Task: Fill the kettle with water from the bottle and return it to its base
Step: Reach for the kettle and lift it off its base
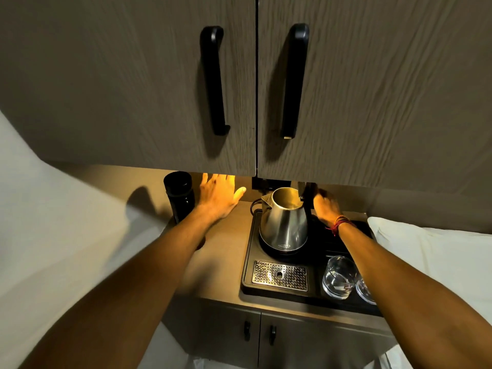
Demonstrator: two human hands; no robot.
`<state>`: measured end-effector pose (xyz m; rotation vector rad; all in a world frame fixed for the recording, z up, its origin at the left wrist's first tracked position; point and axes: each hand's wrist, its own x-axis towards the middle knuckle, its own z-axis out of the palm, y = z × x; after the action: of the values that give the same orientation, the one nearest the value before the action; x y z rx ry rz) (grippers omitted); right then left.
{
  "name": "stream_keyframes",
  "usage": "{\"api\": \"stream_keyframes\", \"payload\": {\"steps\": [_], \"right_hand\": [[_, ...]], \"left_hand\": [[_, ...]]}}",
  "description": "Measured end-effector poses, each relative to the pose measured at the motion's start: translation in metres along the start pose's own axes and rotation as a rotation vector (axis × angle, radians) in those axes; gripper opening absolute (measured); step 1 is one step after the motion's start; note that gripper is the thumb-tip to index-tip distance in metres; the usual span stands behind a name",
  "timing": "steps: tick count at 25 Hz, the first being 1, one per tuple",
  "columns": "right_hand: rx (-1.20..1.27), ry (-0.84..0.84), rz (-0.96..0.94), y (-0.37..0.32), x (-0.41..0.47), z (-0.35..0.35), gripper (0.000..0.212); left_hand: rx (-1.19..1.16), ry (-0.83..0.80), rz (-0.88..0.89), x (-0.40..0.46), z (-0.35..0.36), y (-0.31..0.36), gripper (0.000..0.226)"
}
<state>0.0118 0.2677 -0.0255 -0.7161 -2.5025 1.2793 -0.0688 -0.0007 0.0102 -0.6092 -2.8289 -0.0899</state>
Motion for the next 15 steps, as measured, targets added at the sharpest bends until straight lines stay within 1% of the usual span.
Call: {"api": "stream_keyframes", "payload": {"steps": [1, 3, 6, 8, 11, 13, 15], "right_hand": [[0.0, -0.01, 0.01, 0.0, -0.002, -0.001, 0.025], [-0.015, -0.021, 0.005, 0.002, -0.001, 0.0, 0.032], [-0.014, 0.021, -0.003, 0.005, 0.003, 0.004, 0.04], [0.044, 0.05, 0.004, -0.001, 0.004, 0.005, 0.037], [0.088, 0.075, 0.014, -0.017, 0.009, 0.005, 0.043], [0.032, -0.004, 0.002, -0.031, 0.007, 0.011, 0.041], [-0.048, -0.118, 0.031, -0.048, 0.0, 0.02, 0.04]], "left_hand": [[0.0, 0.008, -0.026, -0.001, -0.003, -0.009, 0.055], [0.032, 0.026, -0.079, -0.003, -0.008, -0.028, 0.055], [0.088, 0.044, -0.14, -0.008, -0.012, -0.055, 0.065], [0.098, 0.035, -0.154, -0.01, -0.012, -0.067, 0.07], [0.093, 0.01, -0.156, -0.013, -0.008, -0.079, 0.073], [0.082, 0.002, -0.155, -0.014, -0.007, -0.085, 0.073], [0.061, -0.009, -0.152, -0.013, -0.006, -0.09, 0.074]]}}
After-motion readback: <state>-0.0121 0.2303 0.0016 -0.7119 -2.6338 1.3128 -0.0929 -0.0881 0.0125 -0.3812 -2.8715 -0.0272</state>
